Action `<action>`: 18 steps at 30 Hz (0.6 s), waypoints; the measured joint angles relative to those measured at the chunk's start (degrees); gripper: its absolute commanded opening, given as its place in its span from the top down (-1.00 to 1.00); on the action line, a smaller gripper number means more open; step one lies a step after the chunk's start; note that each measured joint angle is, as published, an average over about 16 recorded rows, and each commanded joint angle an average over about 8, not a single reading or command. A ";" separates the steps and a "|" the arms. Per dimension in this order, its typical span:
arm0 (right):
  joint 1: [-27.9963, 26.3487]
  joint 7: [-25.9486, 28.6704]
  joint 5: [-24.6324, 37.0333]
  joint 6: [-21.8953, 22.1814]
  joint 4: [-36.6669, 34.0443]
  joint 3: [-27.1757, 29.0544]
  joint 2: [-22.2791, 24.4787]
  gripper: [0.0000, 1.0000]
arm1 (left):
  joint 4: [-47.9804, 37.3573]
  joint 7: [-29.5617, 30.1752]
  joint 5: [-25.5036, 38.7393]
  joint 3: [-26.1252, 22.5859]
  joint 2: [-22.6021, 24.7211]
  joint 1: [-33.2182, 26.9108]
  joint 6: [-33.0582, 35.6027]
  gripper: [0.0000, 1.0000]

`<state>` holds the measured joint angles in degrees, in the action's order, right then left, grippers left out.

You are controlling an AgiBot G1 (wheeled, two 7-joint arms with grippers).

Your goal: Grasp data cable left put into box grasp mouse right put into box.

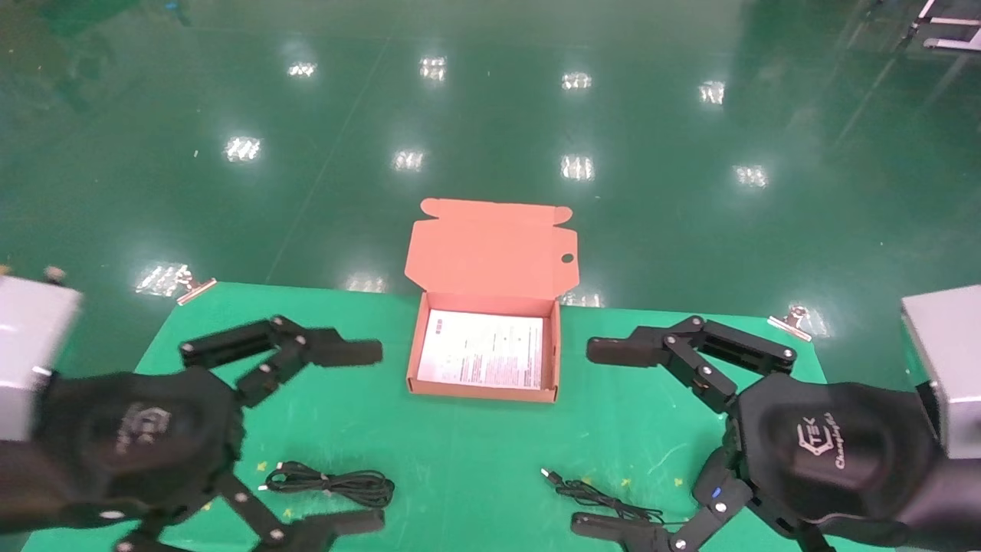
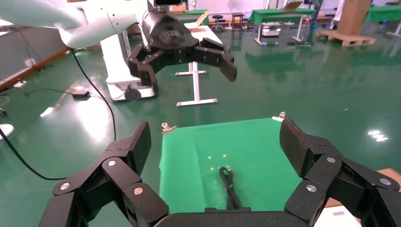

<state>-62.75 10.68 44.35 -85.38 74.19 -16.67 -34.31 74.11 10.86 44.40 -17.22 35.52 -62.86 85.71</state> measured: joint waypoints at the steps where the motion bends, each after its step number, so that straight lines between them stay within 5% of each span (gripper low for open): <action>1: -0.37 -0.02 0.76 -0.05 0.21 -0.21 0.17 -1.00 | 0.10 0.07 0.67 -0.33 0.11 -0.34 0.06 -1.00; 9: -7.20 -2.09 11.96 -2.07 2.20 -5.00 0.61 -1.00 | 0.99 1.52 9.39 -4.60 1.63 -5.32 1.12 -1.00; 18: -19.72 -8.17 29.28 -4.57 3.52 -18.14 -2.13 -1.00 | 1.50 3.94 23.49 -11.85 4.63 -13.10 2.60 -1.00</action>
<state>-82.46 2.51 73.63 -89.95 77.71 -34.81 -36.44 75.61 14.80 67.90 -29.07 40.15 -75.97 88.31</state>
